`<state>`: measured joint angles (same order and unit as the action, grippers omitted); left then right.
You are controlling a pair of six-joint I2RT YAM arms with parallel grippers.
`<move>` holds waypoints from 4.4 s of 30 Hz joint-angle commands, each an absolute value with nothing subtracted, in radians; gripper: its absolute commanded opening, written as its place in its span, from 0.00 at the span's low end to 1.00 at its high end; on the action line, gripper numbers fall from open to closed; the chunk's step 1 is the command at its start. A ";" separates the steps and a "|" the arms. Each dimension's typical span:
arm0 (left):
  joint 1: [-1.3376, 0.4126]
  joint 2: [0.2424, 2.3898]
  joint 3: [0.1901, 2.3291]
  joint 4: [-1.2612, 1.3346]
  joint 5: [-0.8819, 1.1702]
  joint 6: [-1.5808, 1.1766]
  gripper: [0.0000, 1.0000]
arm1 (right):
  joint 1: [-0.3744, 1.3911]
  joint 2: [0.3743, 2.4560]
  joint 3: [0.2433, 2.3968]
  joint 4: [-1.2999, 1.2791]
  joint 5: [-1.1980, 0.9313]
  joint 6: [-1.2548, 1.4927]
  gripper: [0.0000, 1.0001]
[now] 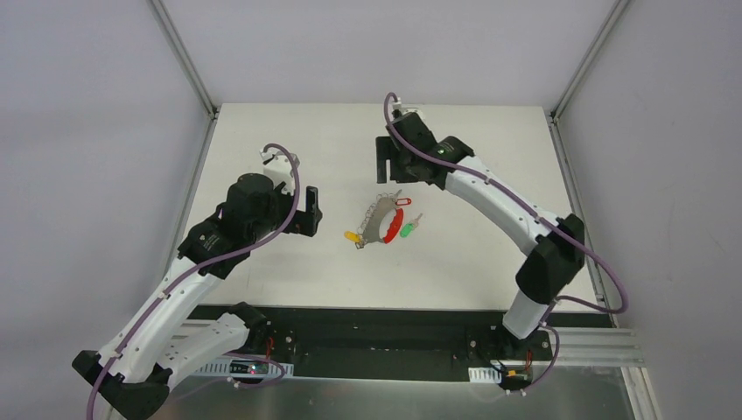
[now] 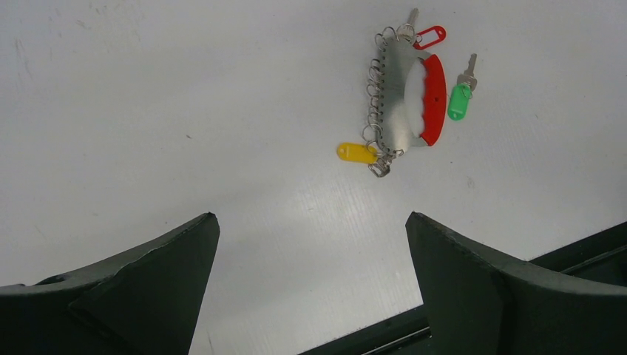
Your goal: Put the keys on the keyring
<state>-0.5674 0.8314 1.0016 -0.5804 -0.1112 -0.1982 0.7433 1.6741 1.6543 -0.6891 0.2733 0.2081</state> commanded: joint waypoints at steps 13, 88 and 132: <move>-0.561 0.799 0.980 -0.546 -0.127 -0.196 0.99 | 0.687 2.008 1.803 -0.645 0.278 0.343 0.61; -0.561 0.791 0.972 -0.548 -0.119 -0.172 0.99 | 0.524 2.208 1.743 -0.501 -0.326 0.120 0.43; -0.561 0.778 0.970 -0.547 -0.121 -0.166 0.99 | 0.599 1.803 1.417 -0.387 -0.293 0.155 0.00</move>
<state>-0.5678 0.7940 0.9768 -0.5797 -0.1139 -0.1886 0.5842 1.8690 1.4307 -0.3992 -0.3145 0.1467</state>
